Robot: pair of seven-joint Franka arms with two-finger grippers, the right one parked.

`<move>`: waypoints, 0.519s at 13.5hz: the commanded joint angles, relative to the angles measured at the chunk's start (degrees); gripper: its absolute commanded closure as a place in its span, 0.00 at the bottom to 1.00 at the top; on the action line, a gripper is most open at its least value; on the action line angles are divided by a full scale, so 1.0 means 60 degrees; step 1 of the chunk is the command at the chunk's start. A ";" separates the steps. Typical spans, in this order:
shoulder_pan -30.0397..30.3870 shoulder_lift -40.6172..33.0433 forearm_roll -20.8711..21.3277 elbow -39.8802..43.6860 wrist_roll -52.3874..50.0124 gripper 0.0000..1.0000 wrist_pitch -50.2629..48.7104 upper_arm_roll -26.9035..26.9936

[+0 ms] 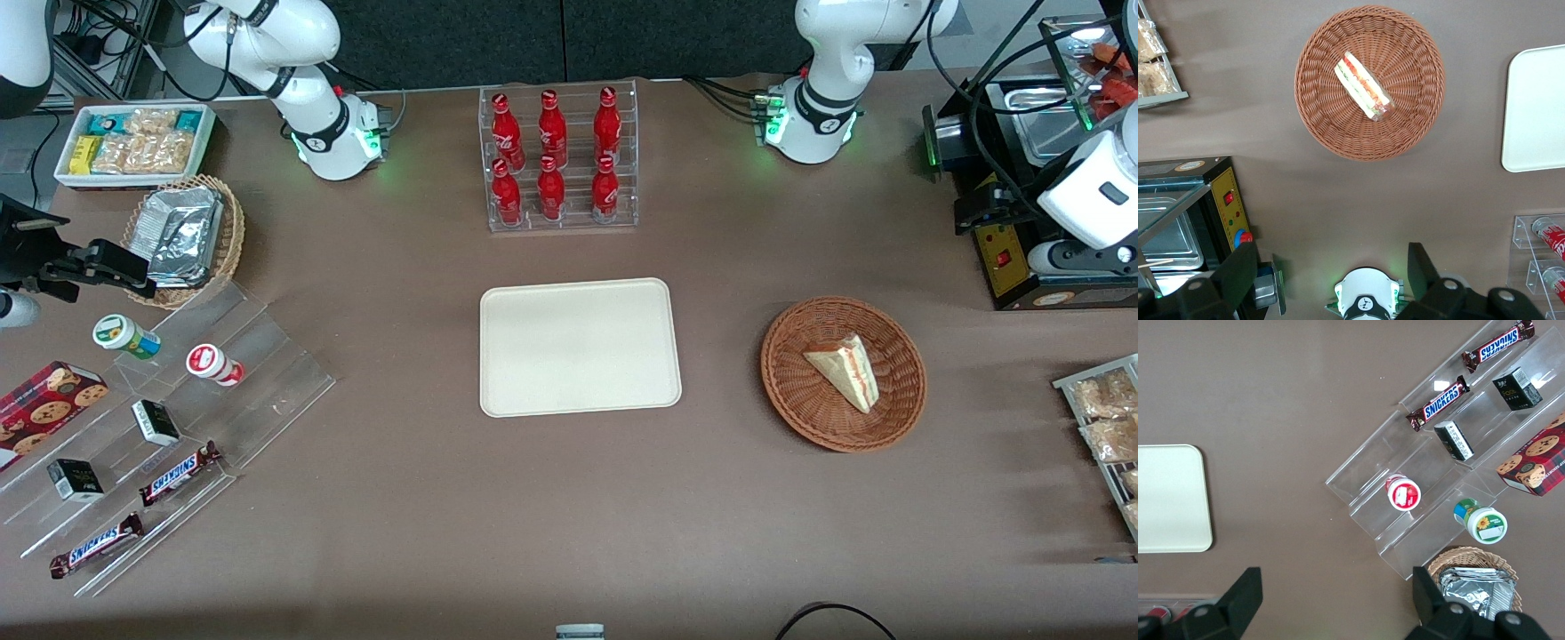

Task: Place sandwich from basket to tray
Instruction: 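Move the left gripper over the wrapped sandwich in the wicker basket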

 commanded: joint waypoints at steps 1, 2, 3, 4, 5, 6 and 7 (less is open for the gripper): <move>0.0004 0.0068 -0.0031 0.0026 0.0159 0.00 0.0182 0.0101; 0.0004 0.0184 -0.0016 0.0026 0.0160 0.00 0.0285 0.0087; -0.0025 0.0360 0.0042 -0.0090 0.0087 0.00 0.0561 0.0101; -0.0025 0.0506 0.0028 -0.0149 -0.0044 0.00 0.0854 0.0087; -0.0011 0.0740 0.0014 -0.0237 -0.0190 0.00 0.1060 0.0087; -0.0011 0.0815 0.0013 -0.0586 -0.0540 0.00 0.1468 0.0087; -0.0025 0.0714 0.0013 -0.1213 -0.1152 0.00 0.2284 0.0087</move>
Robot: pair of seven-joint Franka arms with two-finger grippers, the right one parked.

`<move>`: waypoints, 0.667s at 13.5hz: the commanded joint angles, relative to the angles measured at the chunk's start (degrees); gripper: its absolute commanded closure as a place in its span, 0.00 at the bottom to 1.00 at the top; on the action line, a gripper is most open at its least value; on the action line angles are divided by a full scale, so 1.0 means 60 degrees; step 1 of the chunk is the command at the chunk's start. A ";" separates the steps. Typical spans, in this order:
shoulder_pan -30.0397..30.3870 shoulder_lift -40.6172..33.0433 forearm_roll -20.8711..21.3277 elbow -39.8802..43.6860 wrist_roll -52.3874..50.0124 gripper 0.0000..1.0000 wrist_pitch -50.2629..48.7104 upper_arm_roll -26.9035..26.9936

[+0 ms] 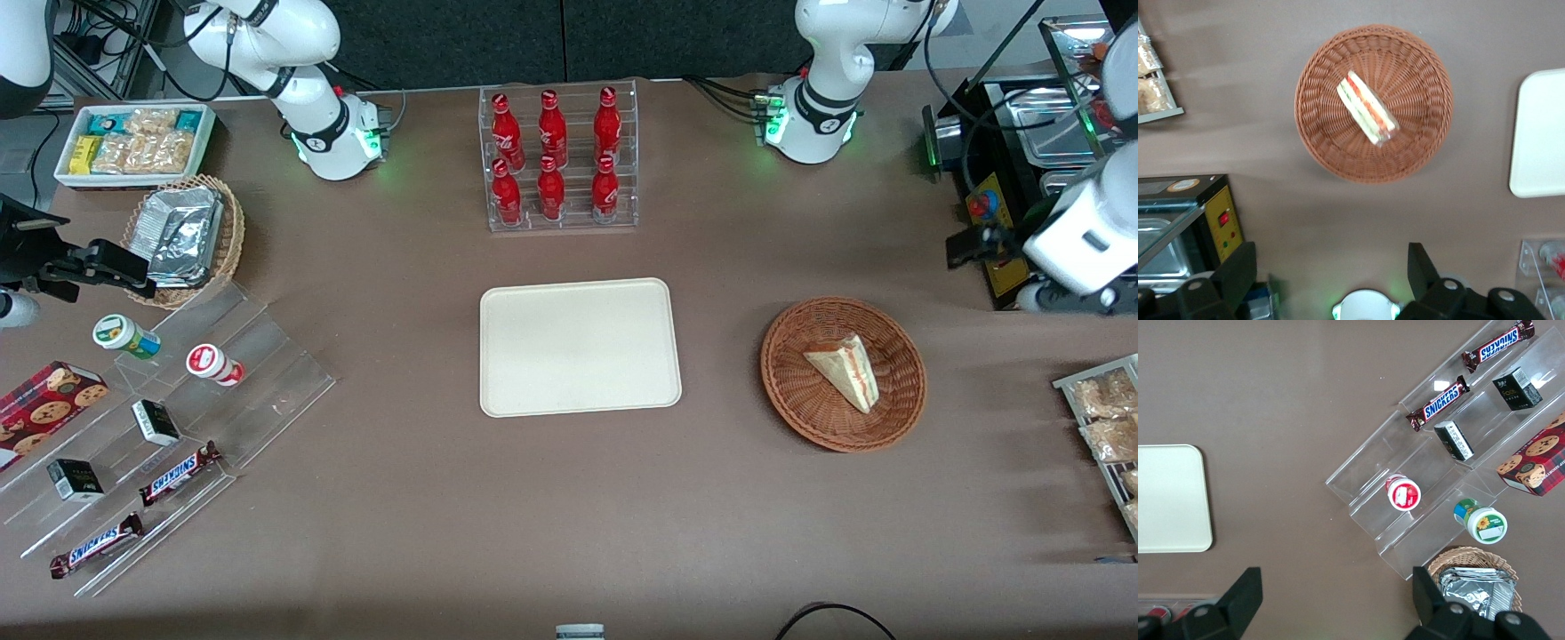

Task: Place sandwich from basket to tray
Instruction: 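Move the left gripper over the wrapped sandwich in the wicker basket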

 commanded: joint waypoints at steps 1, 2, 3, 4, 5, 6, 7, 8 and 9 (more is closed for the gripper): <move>-0.0049 -0.0144 -0.0004 -0.1442 -0.1423 0.00 0.1722 0.0026; -0.0050 -0.0189 -0.0019 -0.1913 -0.1937 0.00 0.2368 0.0026; -0.0050 -0.0189 -0.0062 -0.2222 -0.2435 0.00 0.2809 0.0012; -0.0064 -0.0189 -0.0135 -0.2602 -0.3078 0.00 0.3278 0.0012; -0.0108 -0.0290 -0.0150 -0.3273 -0.3766 0.00 0.4036 -0.0003; -0.0123 -0.0480 -0.0136 -0.3961 -0.4136 0.00 0.4842 -0.0018; -0.0123 -0.0612 -0.0136 -0.4548 -0.4488 0.00 0.5531 -0.0018; -0.0123 -0.0686 -0.0136 -0.4975 -0.4912 0.00 0.6118 -0.0018; -0.0123 -0.0687 -0.0136 -0.5255 -0.5177 0.00 0.6559 -0.0032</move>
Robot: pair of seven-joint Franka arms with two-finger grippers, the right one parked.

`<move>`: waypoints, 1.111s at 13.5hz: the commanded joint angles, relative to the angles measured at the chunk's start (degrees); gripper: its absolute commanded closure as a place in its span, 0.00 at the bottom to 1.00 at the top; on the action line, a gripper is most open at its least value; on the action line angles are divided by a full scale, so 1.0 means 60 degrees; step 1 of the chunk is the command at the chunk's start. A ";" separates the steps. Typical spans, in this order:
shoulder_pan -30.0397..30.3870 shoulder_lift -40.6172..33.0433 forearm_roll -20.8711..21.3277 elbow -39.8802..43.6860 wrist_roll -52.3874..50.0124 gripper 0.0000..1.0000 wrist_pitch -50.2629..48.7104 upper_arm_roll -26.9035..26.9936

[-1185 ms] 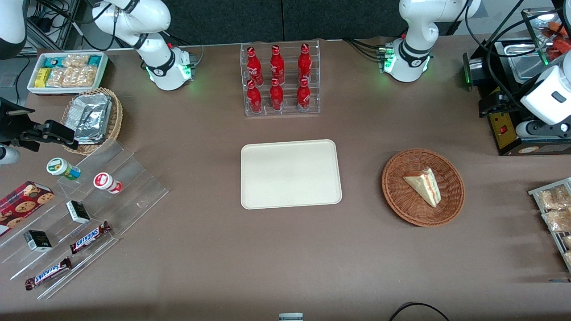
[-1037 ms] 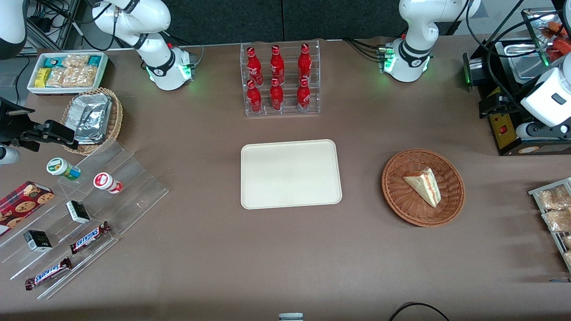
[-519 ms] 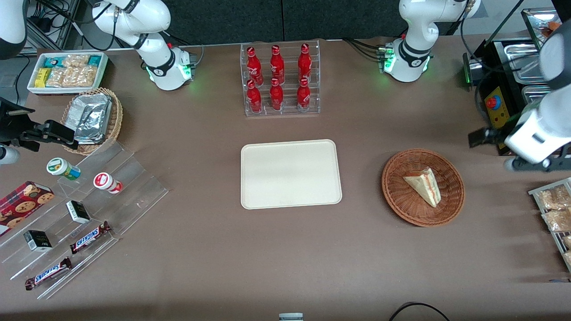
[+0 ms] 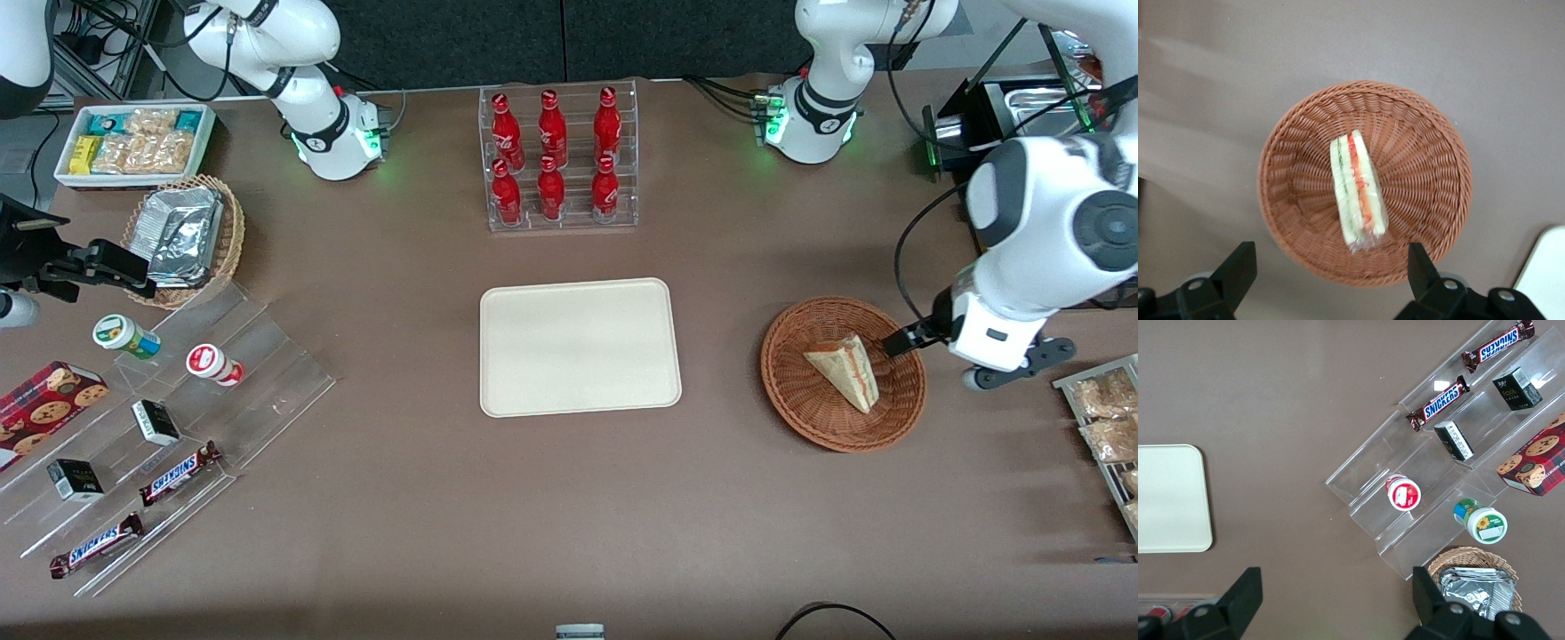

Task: Place sandwich from basket to tray
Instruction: 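Lower the open left gripper around the sandwich's upright edge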

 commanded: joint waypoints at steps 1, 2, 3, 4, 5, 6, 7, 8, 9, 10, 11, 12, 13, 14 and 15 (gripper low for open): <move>-0.0040 -0.0566 -0.0132 -0.1246 -0.0682 0.00 0.1159 0.0007; -0.0040 -0.0522 -0.0147 -0.1481 -0.0770 0.00 0.1583 0.0007; -0.0055 -0.0478 -0.0162 -0.1860 -0.0858 0.00 0.2182 -0.0008; -0.0055 -0.0463 -0.0162 -0.2226 -0.0975 0.00 0.2869 -0.0023; -0.0070 -0.0376 -0.0162 -0.2433 -0.1005 0.00 0.3297 -0.0023; -0.0186 -0.0245 -0.0162 -0.2464 -0.1092 0.00 0.3417 -0.0023; -0.0346 -0.0055 -0.0162 -0.2479 -0.1282 0.00 0.3563 -0.0023; -0.0362 0.0106 -0.0162 -0.2494 -0.1545 0.00 0.3811 -0.0023; -0.0493 0.0253 -0.0162 -0.2552 -0.1663 0.00 0.4046 -0.0023; -0.0538 0.0429 -0.0162 -0.2552 -0.1795 0.00 0.4164 -0.0023; -0.0640 0.0517 -0.0162 -0.2581 -0.1912 0.00 0.4296 -0.0023; -0.0742 0.0533 -0.0162 -0.2596 -0.1928 0.00 0.4312 -0.0023; -0.0743 0.0547 -0.0162 -0.2640 -0.1928 0.00 0.4312 -0.0008; -0.0743 0.0547 -0.0147 -0.2655 -0.1928 0.00 0.4312 -0.0008; -0.0729 0.0547 -0.0118 -0.2669 -0.1914 0.00 0.4312 -0.0008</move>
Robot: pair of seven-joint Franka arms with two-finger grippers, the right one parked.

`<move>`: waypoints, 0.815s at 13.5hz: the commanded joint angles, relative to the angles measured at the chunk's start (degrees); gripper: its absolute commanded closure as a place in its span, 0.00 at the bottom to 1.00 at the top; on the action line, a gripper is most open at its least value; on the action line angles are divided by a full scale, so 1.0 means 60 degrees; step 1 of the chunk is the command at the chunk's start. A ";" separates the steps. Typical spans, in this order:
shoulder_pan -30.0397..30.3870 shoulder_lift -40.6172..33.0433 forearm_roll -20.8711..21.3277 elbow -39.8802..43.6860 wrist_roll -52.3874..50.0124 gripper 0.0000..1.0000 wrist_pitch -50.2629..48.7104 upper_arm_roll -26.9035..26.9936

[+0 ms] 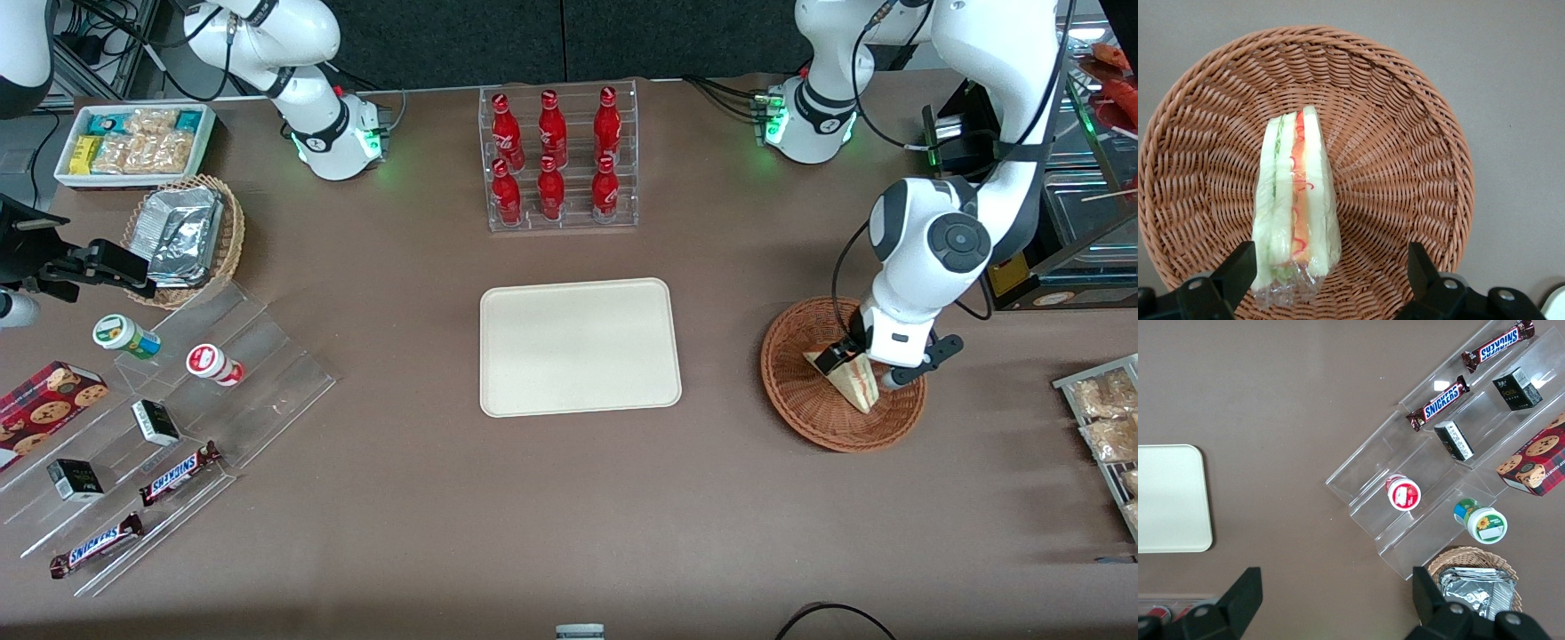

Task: Place sandwich from basket to tray
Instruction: 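Lower the open left gripper around the sandwich's upright edge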

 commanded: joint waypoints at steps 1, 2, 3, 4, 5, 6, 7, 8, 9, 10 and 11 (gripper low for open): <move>-0.0056 -0.0134 -0.0014 -0.0218 -0.0089 0.00 0.0157 0.0068; -0.0012 -0.0149 0.0016 -0.0262 -0.0060 0.00 0.0157 0.0068; 0.0002 -0.0164 0.0016 -0.0263 -0.0060 0.00 0.0157 0.0082; 0.0003 -0.0164 0.0016 -0.0292 -0.0060 0.00 0.0157 0.0083; 0.0017 -0.0178 0.0030 -0.0365 -0.0060 0.00 0.0157 0.0083; 0.0017 -0.0222 0.0045 -0.0452 -0.0060 0.00 0.0157 0.0097; 0.0032 -0.0266 0.0074 -0.0555 -0.0060 0.00 0.0157 0.0112; 0.0075 -0.0310 0.0089 -0.0628 -0.0046 0.00 0.0157 0.0112; 0.0090 -0.0325 0.0089 -0.0687 -0.0045 0.00 0.0157 0.0126; 0.0090 -0.0296 0.0104 -0.0731 -0.0045 0.00 0.0157 0.0127; 0.0090 -0.0310 0.0104 -0.0775 -0.0045 0.00 0.0172 0.0185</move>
